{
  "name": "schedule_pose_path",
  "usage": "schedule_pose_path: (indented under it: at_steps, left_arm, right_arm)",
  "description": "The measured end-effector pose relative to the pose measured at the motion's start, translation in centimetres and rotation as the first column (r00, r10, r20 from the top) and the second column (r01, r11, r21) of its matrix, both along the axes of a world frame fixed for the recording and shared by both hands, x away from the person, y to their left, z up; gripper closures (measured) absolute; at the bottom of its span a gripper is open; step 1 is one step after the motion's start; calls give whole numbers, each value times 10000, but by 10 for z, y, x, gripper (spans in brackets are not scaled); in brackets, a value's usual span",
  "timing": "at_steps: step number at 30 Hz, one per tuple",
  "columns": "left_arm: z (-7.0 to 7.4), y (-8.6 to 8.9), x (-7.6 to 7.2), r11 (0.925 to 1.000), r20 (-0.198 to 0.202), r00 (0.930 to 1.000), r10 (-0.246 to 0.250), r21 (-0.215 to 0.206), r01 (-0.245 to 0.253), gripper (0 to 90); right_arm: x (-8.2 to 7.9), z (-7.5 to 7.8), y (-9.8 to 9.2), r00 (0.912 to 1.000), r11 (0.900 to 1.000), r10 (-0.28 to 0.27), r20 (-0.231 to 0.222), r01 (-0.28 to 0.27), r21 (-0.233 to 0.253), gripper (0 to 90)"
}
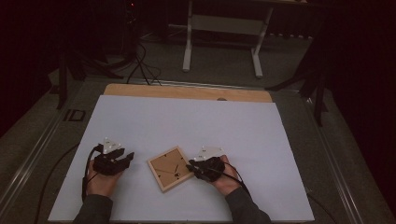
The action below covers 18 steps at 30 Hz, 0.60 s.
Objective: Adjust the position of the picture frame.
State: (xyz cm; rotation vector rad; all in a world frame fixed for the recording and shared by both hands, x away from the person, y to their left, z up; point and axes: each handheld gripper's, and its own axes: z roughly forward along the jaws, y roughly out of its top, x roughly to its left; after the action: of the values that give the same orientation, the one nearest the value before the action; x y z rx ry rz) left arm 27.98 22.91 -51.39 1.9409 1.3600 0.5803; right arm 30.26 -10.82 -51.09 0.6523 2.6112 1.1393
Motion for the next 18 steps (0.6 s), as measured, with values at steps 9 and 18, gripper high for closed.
schedule_pose_path:
  at_steps: [9, 18]
  left_arm:
    - [-1, -5, 1, 9976, -83, 9981, -609, -329, 606, 695]
    - [-3, -12, 2, 9937, -123, 9937, -1118, -110, 1116, 862]
  right_arm:
    - [-14, 12, -9, 9996, 9998, 125, 256, -129, 171, 852]
    - [-23, 11, -10, 9991, 9993, 379, 189, -380, 45, 897]
